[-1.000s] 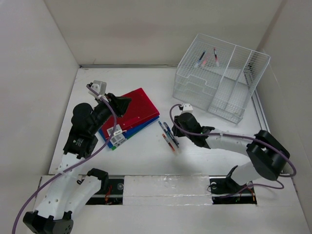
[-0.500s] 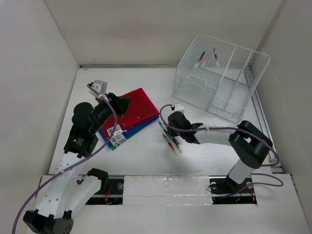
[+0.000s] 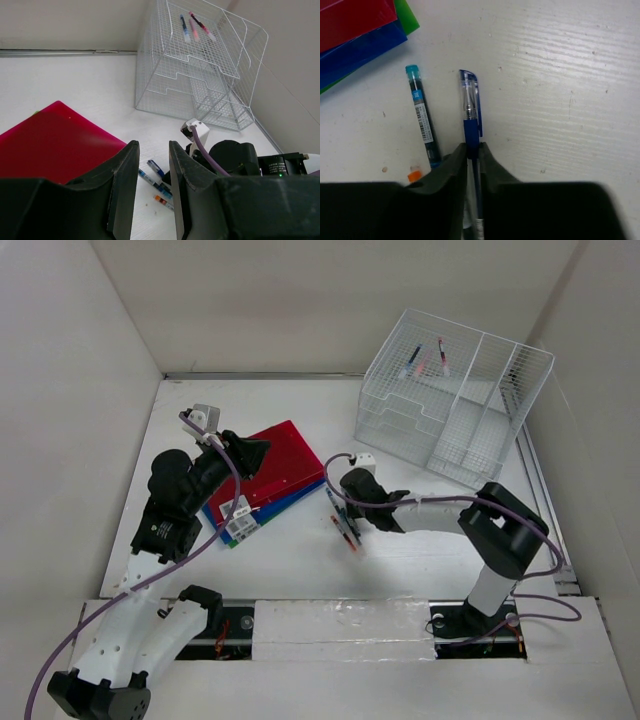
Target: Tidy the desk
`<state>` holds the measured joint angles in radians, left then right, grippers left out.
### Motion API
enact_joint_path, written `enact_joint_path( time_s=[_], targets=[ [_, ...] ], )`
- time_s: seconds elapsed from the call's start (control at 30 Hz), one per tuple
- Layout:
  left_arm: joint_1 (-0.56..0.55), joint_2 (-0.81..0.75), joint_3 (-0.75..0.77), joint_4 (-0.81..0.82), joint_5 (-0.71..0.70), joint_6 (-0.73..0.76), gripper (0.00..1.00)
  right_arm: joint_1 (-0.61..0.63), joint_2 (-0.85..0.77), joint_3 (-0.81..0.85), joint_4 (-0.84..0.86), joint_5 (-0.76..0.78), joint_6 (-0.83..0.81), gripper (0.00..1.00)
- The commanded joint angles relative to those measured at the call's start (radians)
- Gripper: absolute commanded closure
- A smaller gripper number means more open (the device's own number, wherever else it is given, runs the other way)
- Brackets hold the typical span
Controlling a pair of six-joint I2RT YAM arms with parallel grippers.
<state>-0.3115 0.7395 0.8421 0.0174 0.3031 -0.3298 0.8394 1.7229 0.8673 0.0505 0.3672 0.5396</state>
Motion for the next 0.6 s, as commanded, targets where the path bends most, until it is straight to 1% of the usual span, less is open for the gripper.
enact_joint_path(
  time_s=[0.0, 0.03, 0.07, 0.2, 0.23, 0.37, 0.47, 0.57],
  targets=[
    [0.006, -0.009, 0.002, 0.035, 0.005, 0.011, 0.74, 0.009, 0.017, 0.035, -0.047, 0.024, 0.013, 0.95],
    [0.006, -0.008, 0.000, 0.036, 0.002, 0.011, 0.73, 0.009, 0.000, 0.033, -0.047, 0.038, 0.023, 0.99],
    [0.006, -0.005, 0.000, 0.035, 0.004, 0.009, 0.74, 0.009, -0.020, 0.029, -0.046, 0.045, 0.029, 1.00],
    [0.006, -0.006, 0.002, 0.041, 0.019, 0.008, 0.73, -0.016, -0.149, 0.021, -0.037, 0.094, 0.037, 1.00],
    [0.006, -0.005, 0.002, 0.041, 0.019, 0.008, 0.73, -0.025, -0.202, 0.022, -0.037, 0.092, 0.045, 1.00],
    [0.006, 0.000, 0.003, 0.041, 0.041, 0.005, 0.72, -0.091, -0.310, 0.029, 0.086, 0.035, 0.060, 1.00],
    [0.006, -0.003, 0.002, 0.036, 0.028, 0.005, 0.72, -0.158, -0.354, 0.071, 0.147, 0.018, 0.072, 1.00],
    [0.006, -0.017, 0.002, 0.038, 0.033, 0.005, 0.71, -0.256, -0.356, 0.157, 0.183, 0.062, 0.022, 1.00]
  ],
)
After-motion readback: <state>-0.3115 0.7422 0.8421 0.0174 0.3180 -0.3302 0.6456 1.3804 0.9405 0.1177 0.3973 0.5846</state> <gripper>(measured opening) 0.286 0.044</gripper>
